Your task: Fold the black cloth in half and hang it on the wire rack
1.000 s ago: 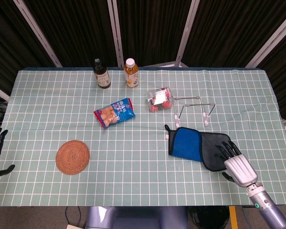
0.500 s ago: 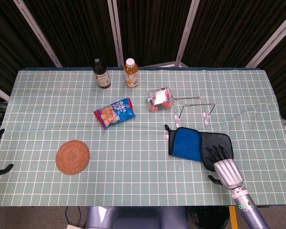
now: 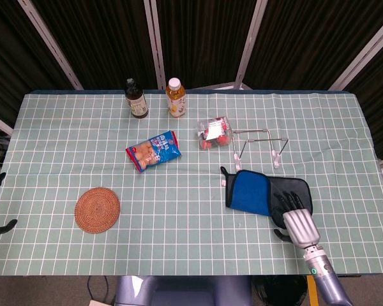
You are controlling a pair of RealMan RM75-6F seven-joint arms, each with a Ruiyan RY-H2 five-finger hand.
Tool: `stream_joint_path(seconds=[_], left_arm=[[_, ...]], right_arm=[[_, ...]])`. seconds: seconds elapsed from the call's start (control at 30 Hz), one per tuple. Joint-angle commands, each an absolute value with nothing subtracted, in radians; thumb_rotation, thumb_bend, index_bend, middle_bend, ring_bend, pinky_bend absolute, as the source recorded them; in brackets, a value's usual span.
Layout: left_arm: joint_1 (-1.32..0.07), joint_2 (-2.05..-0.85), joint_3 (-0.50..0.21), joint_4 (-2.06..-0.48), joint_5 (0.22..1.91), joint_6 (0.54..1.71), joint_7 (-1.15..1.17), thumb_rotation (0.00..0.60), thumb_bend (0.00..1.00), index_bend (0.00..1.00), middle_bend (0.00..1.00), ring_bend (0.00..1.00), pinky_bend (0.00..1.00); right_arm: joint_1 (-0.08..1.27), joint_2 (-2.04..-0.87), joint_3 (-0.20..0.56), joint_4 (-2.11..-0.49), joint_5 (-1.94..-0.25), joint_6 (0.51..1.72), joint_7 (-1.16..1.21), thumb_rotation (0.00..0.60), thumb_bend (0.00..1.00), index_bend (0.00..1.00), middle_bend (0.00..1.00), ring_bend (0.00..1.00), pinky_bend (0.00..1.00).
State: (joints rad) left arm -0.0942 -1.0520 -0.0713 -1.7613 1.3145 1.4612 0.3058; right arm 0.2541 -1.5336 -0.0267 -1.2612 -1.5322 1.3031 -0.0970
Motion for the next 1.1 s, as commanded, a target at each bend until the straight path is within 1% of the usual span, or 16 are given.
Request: stream_joint_path(seconds=[0.03, 0.13, 0.3, 0.47, 0.67, 0.83, 1.1], left_arm=[[-0.094, -1.052, -0.071, -1.761, 1.314, 1.46, 0.307, 0.6, 0.0, 0.0, 0.0, 0.0, 0.0], [-0.095, -1.052, -0.071, -1.76, 1.313, 1.459, 0.306, 0.6, 0.0, 0.0, 0.0, 0.0, 0.0], [-0.096, -1.053, -0.071, -1.758, 1.313, 1.457, 0.307, 0.6, 0.0, 0.0, 0.0, 0.0, 0.0], [-0.096, -1.053, -0.071, -1.758, 1.313, 1.458, 0.307, 0.6, 0.0, 0.0, 0.0, 0.0, 0.0], [-0.096, -1.054, -0.071, -1.758, 1.313, 1.457, 0.308, 0.6, 0.0, 0.0, 0.0, 0.0, 0.0], [-0.096, -1.053, -0.071, -1.757, 1.313, 1.457, 0.305, 0.6, 0.0, 0.0, 0.0, 0.0, 0.0], [-0.096, -1.051, -0.072, -1.757, 1.31, 1.455, 0.301, 0.6, 0.0, 0.0, 0.0, 0.0, 0.0]], right_arm=[[0.255, -1.554, -0.015, -1.237, -1.523, 1.302, -0.108, 0.6, 0.16, 0.44, 0.1, 0.0, 0.0], [0.256, -1.563, -0.013, -1.225, -1.522, 1.298, -0.104, 0.6, 0.21, 0.46, 0.11, 0.0, 0.0], [0.255, -1.564, -0.015, -1.22, -1.531, 1.299, -0.097, 0.6, 0.32, 0.5, 0.13, 0.0, 0.0], [0.254, -1.565, -0.015, -1.217, -1.532, 1.296, -0.092, 0.6, 0.39, 0.54, 0.15, 0.0, 0.0], [0.258, -1.561, -0.003, -1.219, -1.539, 1.311, -0.076, 0.6, 0.44, 0.61, 0.16, 0.0, 0.0], [0.275, -1.544, 0.039, -1.226, -1.52, 1.314, -0.069, 0.6, 0.46, 0.63, 0.17, 0.0, 0.0], [0.31, -1.51, 0.084, -1.22, -1.495, 1.289, -0.085, 0.6, 0.46, 0.64, 0.18, 0.0, 0.0]])
